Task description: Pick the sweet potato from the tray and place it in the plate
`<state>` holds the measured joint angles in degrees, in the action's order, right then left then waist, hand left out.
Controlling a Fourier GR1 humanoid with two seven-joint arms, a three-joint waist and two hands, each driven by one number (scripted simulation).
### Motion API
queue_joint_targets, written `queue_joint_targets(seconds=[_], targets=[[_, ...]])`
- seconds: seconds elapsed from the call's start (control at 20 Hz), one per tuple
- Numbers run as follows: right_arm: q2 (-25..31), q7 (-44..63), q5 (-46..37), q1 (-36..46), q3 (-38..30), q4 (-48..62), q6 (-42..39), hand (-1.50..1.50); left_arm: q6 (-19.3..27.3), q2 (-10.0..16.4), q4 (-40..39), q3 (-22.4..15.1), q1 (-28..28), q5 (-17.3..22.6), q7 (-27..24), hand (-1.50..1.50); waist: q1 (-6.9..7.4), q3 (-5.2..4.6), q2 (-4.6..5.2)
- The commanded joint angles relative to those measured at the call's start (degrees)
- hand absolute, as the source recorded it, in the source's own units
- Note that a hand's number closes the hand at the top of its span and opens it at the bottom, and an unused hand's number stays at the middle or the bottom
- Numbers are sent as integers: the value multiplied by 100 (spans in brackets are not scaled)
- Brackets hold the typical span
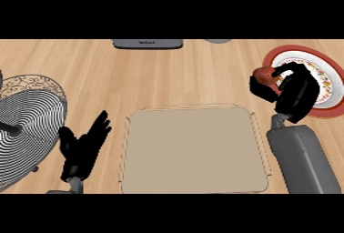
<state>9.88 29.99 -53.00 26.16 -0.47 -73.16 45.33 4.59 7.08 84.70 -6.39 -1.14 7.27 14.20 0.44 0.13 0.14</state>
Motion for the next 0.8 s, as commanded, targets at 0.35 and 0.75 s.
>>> queue_joint_targets(seconds=[0.35,0.75], targets=[[1407,-2795,2342,955,-1581,2687,481,150,-61,-91,-99,-31,232,-58,27,0,116,5,52],[1932,-4615,3237,1489,-2511,4305,149,150,-449,94,-197,149,118,160,-204,0,252,15,104]])
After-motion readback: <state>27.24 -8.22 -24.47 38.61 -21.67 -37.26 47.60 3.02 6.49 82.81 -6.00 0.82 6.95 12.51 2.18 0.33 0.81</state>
